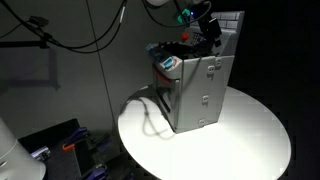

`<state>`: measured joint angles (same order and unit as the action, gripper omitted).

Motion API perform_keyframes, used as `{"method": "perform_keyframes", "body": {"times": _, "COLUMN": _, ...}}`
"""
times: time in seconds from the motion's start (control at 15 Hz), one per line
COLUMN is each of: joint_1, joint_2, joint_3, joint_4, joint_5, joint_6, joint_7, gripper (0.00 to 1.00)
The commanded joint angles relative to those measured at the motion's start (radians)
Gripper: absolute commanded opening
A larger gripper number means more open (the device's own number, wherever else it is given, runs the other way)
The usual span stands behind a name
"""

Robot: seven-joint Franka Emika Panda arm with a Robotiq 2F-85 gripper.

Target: Press the top orange button on the microwave oven controlling panel of the stove

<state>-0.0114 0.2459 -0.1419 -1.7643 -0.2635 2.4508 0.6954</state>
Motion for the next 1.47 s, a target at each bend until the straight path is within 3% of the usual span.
{"method": "perform_keyframes", "body": {"times": 0.0, "joint_1": -0.006, "joint_2": -0.044, "joint_3": 0.018, "joint_4": -0.01, "joint_5": 0.06, "joint_6": -0.079, "joint_7": -0.108, "gripper": 1.0}}
{"method": "perform_keyframes", "body": {"times": 0.27, "joint_1": -0.013, "joint_2": -0.103, "joint_3": 0.04, "joint_4": -0.026, "joint_5": 0.144, "joint_6": -0.204, "joint_7": -0.266, "gripper": 1.0}}
{"method": "perform_keyframes", "body": {"times": 0.67, "joint_1": -0.02, "joint_2": -0.213, "joint_3": 0.057, "joint_4": -0.031, "joint_5": 0.224, "joint_6": -0.501, "joint_7": -0.485, "gripper": 1.0}}
{"method": "perform_keyframes", "body": {"times": 1.07, "joint_1": -0.023, "joint_2": -0.306, "joint_3": 0.056, "joint_4": -0.037, "joint_5": 0.219, "joint_6": -0.719, "joint_7": -0.547, "gripper": 1.0}}
{"method": "perform_keyframes", "body": {"times": 1.4, "joint_1": -0.023, "joint_2": -0.373, "joint_3": 0.057, "joint_4": -0.056, "joint_5": 0.224, "joint_6": -0.818, "joint_7": -0.588, "gripper": 1.0}}
